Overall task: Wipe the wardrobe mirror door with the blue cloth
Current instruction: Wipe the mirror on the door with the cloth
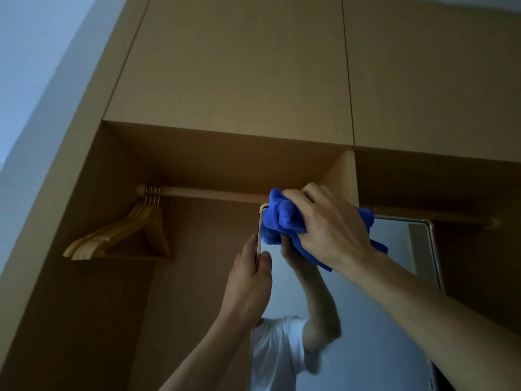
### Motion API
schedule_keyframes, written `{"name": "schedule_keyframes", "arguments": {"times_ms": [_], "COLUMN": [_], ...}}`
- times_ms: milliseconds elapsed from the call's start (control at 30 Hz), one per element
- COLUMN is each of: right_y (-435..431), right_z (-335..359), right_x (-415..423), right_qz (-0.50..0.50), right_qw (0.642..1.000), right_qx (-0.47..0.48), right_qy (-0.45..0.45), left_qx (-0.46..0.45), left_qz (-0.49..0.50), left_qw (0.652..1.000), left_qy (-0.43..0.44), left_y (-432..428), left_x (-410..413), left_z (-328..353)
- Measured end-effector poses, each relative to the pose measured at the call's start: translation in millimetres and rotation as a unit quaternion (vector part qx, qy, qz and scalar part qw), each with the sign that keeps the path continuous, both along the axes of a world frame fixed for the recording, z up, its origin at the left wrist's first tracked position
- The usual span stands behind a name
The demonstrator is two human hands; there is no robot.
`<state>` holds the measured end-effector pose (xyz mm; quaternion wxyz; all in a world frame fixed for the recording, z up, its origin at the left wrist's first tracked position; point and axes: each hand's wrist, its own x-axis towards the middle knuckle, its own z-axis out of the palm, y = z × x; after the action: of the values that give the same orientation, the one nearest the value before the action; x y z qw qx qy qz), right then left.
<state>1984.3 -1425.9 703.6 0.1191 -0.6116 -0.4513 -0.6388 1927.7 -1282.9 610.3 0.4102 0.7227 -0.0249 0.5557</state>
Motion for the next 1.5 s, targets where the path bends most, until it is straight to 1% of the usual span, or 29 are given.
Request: {"name": "schedule_keyframes", "arguments": {"times_ms": [100,267,400,500,633,700,800,900,1100,1200,1333,1400,1500], "right_y": [7.1,6.8,6.5,5.7,5.2,8.8,14.1,16.1,12.3,8.6,4.5,3.0,1.0], "right_z": [-2.9,-28.3,-57.3,-65.0,-45.3,-26.4,0.4,6.1,-20.9,-49.3,-88.3,-85.9,-65.4], "right_x": [0.2,5.9,14.0,17.0,9.0,2.9,-2.9,-2.0,2.1,1.0,2.6,5.7,8.5], "right_qz": [0.01,0.025,0.016,0.017,0.018,0.016,0.01,0.012,0.024,0.008,-0.011,-0.005,-0.003], "right_qw": [1.0,0.999,0.999,0.999,0.999,1.0,1.0,1.0,0.999,0.997,0.995,0.995,0.997], "right_qx": [0.006,-0.033,-0.042,-0.051,-0.042,-0.025,-0.004,0.005,-0.032,-0.066,-0.097,-0.089,-0.065], "right_qy": [0.004,0.005,0.004,0.006,0.015,0.002,-0.009,-0.003,0.01,0.027,0.039,0.038,0.033], "left_qx": [0.001,0.009,-0.007,-0.005,-0.001,0.004,0.004,-0.018,-0.054,-0.05,-0.068,-0.066,-0.042], "left_qz": [-0.015,-0.034,-0.066,-0.067,-0.028,-0.02,-0.027,-0.048,-0.101,-0.109,-0.12,-0.109,-0.053], "left_qw": [1.0,0.999,0.998,0.998,0.999,1.0,1.0,0.999,0.993,0.993,0.99,0.991,0.997], "left_qy": [-0.003,-0.017,-0.023,-0.017,-0.016,-0.016,-0.008,-0.012,-0.018,-0.013,-0.024,-0.031,-0.035], "left_y": [1.4,5.8,13.7,15.3,14.4,13.8,14.4,15.1,17.3,17.4,13.0,7.2,1.1], "left_x": [1.4,-2.3,-4.0,-4.9,-2.8,-1.7,-1.8,-2.2,-1.4,-2.0,-0.6,1.2,3.5], "left_z": [-1.2,-6.0,-10.2,-11.9,-14.2,-16.1,-17.3,-19.4,-23.9,-25.2,-28.0,-29.3,-30.6]}}
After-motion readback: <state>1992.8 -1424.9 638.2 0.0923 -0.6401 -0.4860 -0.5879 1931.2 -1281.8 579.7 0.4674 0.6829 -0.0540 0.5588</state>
